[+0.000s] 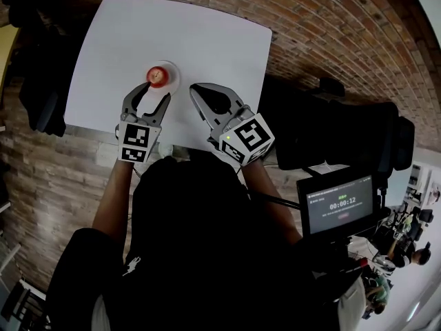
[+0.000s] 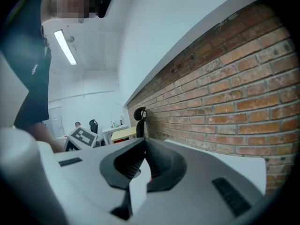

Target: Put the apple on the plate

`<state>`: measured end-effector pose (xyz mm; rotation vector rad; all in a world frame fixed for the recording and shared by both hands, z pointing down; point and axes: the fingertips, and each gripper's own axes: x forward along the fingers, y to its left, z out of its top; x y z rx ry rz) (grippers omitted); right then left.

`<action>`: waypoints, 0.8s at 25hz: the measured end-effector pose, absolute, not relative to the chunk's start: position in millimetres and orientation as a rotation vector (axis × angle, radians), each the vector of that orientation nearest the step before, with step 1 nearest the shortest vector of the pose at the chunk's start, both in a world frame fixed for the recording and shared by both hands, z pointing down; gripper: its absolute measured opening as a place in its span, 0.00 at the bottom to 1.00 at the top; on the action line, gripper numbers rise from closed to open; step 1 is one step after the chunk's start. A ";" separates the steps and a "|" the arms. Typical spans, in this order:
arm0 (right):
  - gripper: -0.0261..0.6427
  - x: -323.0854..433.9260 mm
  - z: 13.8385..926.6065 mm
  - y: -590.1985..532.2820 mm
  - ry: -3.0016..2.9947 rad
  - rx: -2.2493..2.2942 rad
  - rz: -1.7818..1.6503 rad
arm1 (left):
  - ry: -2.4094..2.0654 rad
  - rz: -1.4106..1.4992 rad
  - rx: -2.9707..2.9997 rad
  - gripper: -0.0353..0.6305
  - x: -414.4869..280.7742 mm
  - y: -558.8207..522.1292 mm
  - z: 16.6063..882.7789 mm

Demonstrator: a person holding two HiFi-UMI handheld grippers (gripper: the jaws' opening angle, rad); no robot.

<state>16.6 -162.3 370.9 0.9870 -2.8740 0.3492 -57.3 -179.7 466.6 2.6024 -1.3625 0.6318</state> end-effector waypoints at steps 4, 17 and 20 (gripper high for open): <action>0.04 15.2 360.3 -158.8 -2.895 0.980 0.322 | -1.395 0.600 2.626 0.33 -57.5 -175.1 446.0; 0.04 15.7 342.7 -153.2 -2.930 1.001 0.276 | -1.464 0.542 2.648 0.19 -72.2 -159.9 410.6; 0.04 14.2 339.1 -154.3 -2.931 1.005 0.263 | -1.464 0.543 2.649 0.16 -76.7 -157.9 408.3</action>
